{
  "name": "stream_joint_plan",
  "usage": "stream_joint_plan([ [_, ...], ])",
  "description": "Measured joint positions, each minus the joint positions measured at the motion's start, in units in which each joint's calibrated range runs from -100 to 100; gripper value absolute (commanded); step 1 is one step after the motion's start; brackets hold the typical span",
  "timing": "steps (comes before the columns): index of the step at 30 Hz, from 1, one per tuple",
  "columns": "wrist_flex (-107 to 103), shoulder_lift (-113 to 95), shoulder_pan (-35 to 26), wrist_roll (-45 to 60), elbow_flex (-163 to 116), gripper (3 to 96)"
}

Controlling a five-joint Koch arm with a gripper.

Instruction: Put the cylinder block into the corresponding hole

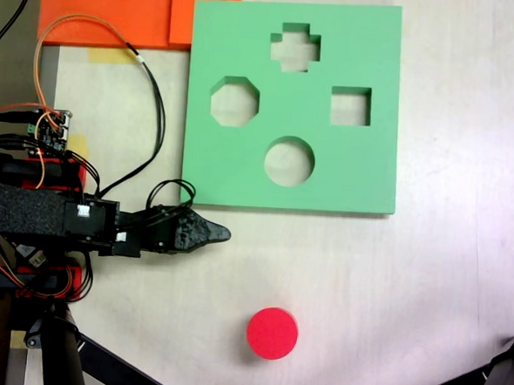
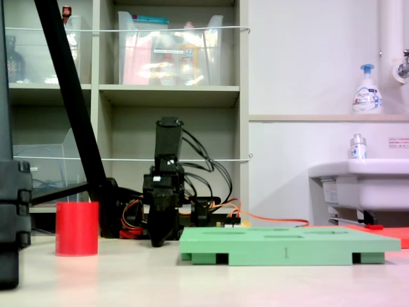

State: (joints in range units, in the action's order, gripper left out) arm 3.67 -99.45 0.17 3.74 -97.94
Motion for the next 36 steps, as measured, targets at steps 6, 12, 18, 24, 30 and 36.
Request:
stream_joint_plan([
  [6, 0.00, 0.00, 0.00, 0.00, 0.00, 50.7],
  [12, 0.00, 0.00, 0.00, 0.00, 0.00, 50.7],
  [18, 0.00, 0.00, 0.00, 0.00, 0.00, 50.2],
  [24, 0.00, 0.14, -2.93, 0.05, 0.00, 49.5],
  [30, 0.00, 0.00, -4.05, 0.24, 0.00, 53.9],
  [36, 14.10, 0.14, 1.90, -12.50, -1.18, 52.6],
])
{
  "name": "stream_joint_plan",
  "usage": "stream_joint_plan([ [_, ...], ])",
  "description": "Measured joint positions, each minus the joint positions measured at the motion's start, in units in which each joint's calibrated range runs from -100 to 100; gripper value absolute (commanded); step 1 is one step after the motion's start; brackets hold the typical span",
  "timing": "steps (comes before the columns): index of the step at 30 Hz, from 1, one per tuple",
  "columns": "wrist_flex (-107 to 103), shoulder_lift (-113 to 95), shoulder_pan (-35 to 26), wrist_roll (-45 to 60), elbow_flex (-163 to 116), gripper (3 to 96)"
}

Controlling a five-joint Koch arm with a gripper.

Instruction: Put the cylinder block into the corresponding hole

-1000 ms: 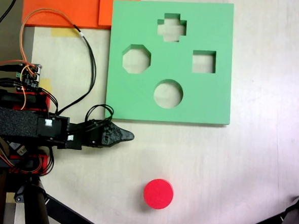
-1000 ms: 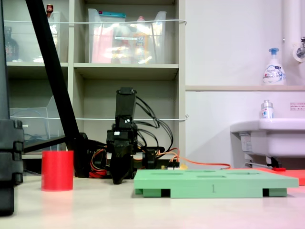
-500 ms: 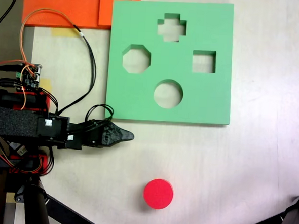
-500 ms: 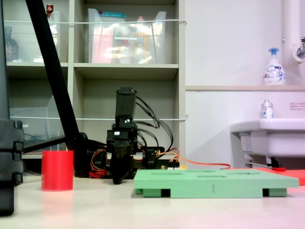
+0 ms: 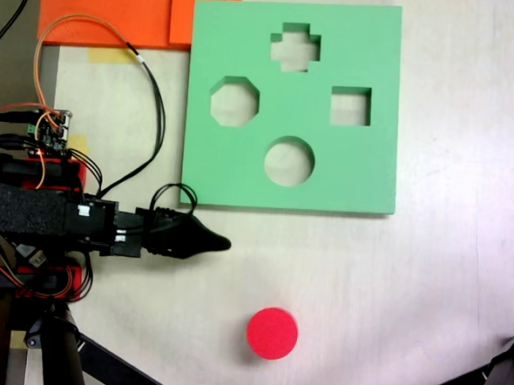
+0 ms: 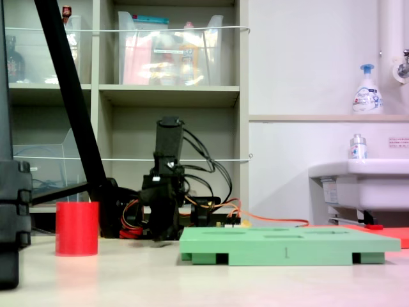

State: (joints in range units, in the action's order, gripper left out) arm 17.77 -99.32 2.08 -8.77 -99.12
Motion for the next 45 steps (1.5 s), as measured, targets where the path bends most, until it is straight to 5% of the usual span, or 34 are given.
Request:
stream_joint_plan([
  [7, 29.47, 0.00, 4.30, -27.06, 0.00, 51.4],
  [18, 31.03, 1.09, 7.91, -41.22, 2.65, 51.4],
  [21, 31.03, 6.29, 8.50, -42.10, 2.94, 54.7],
  [25, 34.26, 23.26, 8.89, -42.10, 6.96, 75.1],
  [27, 44.15, 38.85, 8.99, -42.10, 10.88, 77.9],
  [31, 65.39, 64.84, 9.33, -42.10, 15.58, 82.4],
  [45, 67.74, 95.08, 10.31, -42.10, 34.39, 82.3],
])
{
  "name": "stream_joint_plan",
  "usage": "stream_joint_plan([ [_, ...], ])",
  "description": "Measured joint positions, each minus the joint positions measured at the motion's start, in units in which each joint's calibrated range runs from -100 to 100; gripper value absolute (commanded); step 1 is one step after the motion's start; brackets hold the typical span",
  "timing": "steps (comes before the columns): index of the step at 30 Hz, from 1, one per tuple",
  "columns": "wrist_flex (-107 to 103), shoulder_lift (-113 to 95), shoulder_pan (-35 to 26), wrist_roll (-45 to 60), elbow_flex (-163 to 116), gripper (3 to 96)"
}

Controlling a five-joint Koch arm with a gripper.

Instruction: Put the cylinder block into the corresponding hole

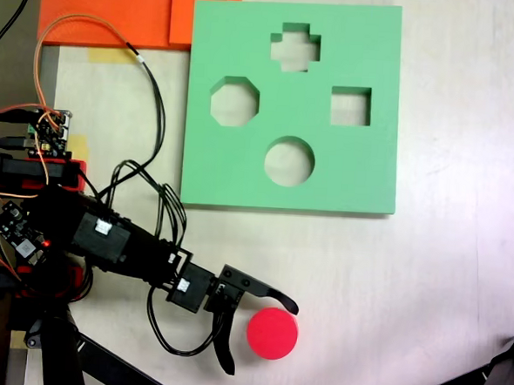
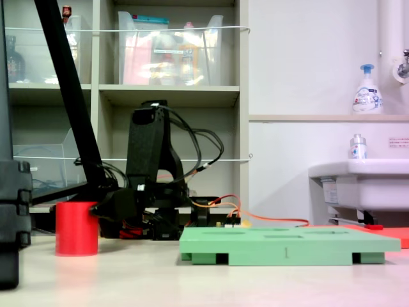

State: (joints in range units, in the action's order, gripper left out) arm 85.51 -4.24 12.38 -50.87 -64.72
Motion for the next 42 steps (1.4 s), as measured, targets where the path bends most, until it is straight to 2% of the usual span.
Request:
stream_joint_plan([
  [5, 0.00, 5.34, 0.24, 0.00, 4.80, 80.9],
  [14, 0.00, 6.98, 0.54, 0.15, 6.08, 48.2],
  [25, 0.00, 6.16, 0.00, 1.42, 5.10, 38.7],
  [30, -0.29, 0.27, -0.29, 1.66, 1.27, 38.5],
  [36, -11.26, -23.67, -2.49, 1.66, -2.35, 38.5],
  [42, -21.63, -50.62, -8.25, 1.66, -4.51, 38.5],
])
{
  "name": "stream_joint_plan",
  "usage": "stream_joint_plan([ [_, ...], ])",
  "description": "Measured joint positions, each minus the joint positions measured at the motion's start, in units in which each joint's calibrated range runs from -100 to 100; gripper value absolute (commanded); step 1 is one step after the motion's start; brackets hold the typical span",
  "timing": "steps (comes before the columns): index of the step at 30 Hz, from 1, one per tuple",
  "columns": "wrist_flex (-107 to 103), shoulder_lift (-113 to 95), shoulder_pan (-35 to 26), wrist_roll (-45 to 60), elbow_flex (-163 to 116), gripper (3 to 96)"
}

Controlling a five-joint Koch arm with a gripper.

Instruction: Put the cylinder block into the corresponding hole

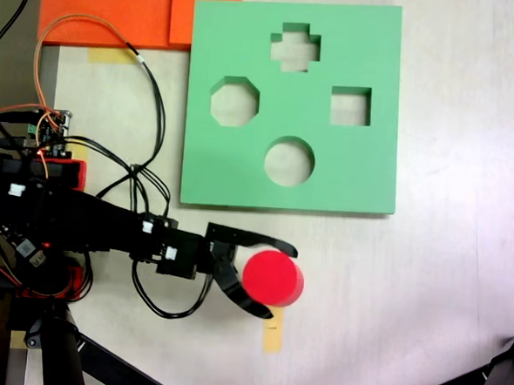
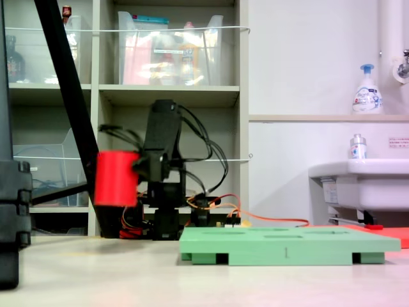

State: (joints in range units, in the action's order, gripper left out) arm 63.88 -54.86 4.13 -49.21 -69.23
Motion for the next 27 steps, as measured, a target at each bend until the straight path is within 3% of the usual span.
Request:
stream_joint_plan([
  [5, -7.24, -13.54, -6.30, 0.00, -0.10, 38.5],
  [13, -7.24, -10.40, -14.85, 0.00, -0.20, 38.5],
  [27, -6.36, 15.87, -17.00, 0.78, 4.80, 38.5],
])
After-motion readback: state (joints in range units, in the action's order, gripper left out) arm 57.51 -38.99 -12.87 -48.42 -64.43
